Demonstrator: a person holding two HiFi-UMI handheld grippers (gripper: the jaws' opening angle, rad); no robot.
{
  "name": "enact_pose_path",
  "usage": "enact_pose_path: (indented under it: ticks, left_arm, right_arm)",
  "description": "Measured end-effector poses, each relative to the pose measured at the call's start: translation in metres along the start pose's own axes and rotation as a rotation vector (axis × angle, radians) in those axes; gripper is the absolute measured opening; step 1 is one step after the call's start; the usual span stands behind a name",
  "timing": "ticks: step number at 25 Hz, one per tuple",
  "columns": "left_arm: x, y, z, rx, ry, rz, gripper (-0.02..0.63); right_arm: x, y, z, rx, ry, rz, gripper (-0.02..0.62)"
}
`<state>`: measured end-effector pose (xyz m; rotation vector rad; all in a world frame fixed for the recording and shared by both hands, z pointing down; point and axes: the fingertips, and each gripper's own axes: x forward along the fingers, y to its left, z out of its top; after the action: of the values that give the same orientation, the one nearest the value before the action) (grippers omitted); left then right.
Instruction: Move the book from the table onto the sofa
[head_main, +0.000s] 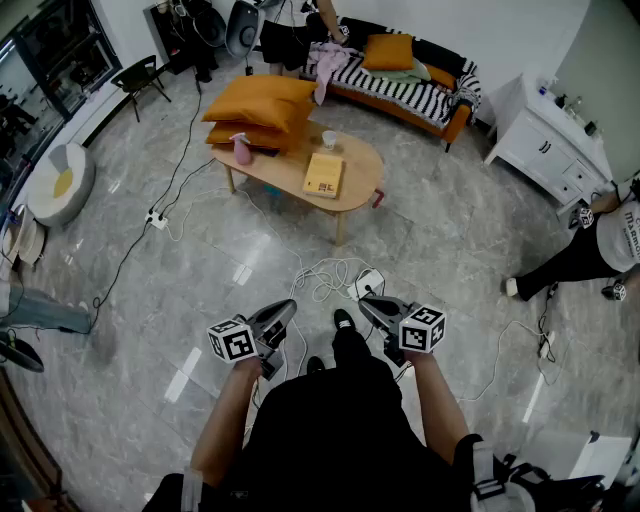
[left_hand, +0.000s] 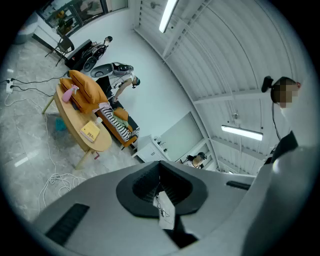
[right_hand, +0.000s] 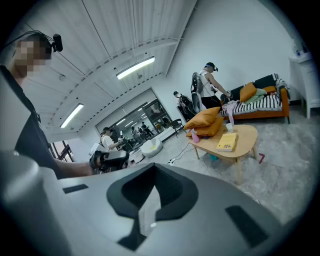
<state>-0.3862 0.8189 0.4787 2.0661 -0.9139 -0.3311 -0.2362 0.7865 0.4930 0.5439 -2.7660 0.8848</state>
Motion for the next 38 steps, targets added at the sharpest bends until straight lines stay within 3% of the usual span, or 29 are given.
enact_pose_path:
  ticks: [13,18,23,29,38]
  left_arm:
    - [0.001,0.001,-0.005,-0.007,0.013,-0.001,0.011]
    - [0.0,0.004,-0.007,-0.018,0.022,0.012,0.011]
    - [-0.003,0.0,-0.015,-0.034,0.019,-0.041,0.011]
    - [0.009,0.014,-0.022,-0.089,0.026,-0.034,0.011]
    - [0.064,0.044,-0.012,-0.085,0.065,0.065,0.011]
  right_arm:
    - [-0.002,-0.003,-0.012,0.02,0.026,0.001,0.006]
    - [-0.003,-0.01,-0.006,0.065,-0.007,-0.009,0.008]
    - [-0.003,-0.026,-0.018,0.074,0.029,-0.055,0.008]
    - [-0.003,-0.063,-0.023,0.085,0.044,-0.127,0.008]
    - [-0.024,-0.171,0.022,0.145,0.021,-0.221,0.008]
